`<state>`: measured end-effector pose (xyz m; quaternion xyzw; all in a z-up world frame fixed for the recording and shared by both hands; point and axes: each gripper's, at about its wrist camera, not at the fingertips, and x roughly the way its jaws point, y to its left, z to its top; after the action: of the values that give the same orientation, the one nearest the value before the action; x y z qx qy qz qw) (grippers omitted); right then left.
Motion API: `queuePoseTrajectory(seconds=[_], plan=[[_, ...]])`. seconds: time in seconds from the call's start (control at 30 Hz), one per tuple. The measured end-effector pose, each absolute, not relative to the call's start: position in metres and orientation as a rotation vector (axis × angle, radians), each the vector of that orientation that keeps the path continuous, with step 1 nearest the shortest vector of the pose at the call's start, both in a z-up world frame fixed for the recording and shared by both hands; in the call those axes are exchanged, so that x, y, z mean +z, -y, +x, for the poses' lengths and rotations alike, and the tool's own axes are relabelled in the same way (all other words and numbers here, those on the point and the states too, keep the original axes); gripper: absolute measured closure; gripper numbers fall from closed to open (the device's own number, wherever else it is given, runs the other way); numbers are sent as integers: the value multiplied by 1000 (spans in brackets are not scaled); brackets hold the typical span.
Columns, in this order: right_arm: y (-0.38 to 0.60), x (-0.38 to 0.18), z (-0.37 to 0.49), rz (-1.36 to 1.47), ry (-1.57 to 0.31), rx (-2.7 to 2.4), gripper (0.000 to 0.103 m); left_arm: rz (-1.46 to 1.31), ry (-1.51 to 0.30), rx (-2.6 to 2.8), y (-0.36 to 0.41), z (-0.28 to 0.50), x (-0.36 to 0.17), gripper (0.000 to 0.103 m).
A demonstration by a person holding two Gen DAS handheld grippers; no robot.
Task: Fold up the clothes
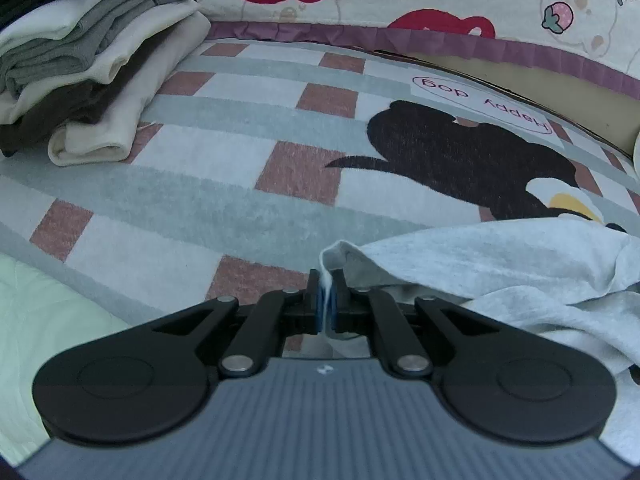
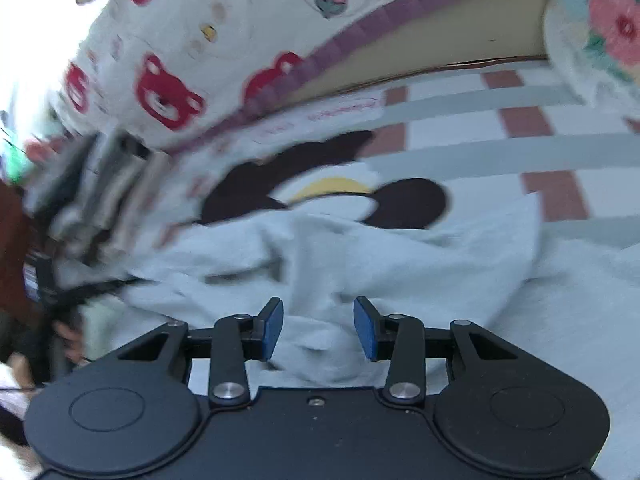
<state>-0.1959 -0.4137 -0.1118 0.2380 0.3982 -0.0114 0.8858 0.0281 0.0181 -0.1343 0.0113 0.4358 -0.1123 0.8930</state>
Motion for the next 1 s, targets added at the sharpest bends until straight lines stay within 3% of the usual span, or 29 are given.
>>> queuePoseTrajectory(seconds=[0.03,0.07,0.1,0.43,0.47,0.53,0.8,1.0], plan=[[414,-116,-195,483,-853,-32,68,22,-905,-232,-18,28,-134,100],[415,-119,-194,474,-876,-41,79,22,-907,-231,-18,28,-135,100],[416,-124,-195,481,-890,-47,81,22,-907,-231,-18,27,-135,100],[405,-154,-188,489,-943,-17,78,19,-914,-233,-18,27,-137,100],[403,-155,-187,471,-936,0,95,-4,-903,-244,-20,27,-136,99],[403,-154,-191,439,-888,-22,99,-50,-888,-270,-23,26,-133,99],[442,-72,-192,261,-676,-292,99,-88,-792,-332,-13,41,-103,100],[495,9,-131,99,-605,-360,99,-65,-705,-467,32,104,-49,100]])
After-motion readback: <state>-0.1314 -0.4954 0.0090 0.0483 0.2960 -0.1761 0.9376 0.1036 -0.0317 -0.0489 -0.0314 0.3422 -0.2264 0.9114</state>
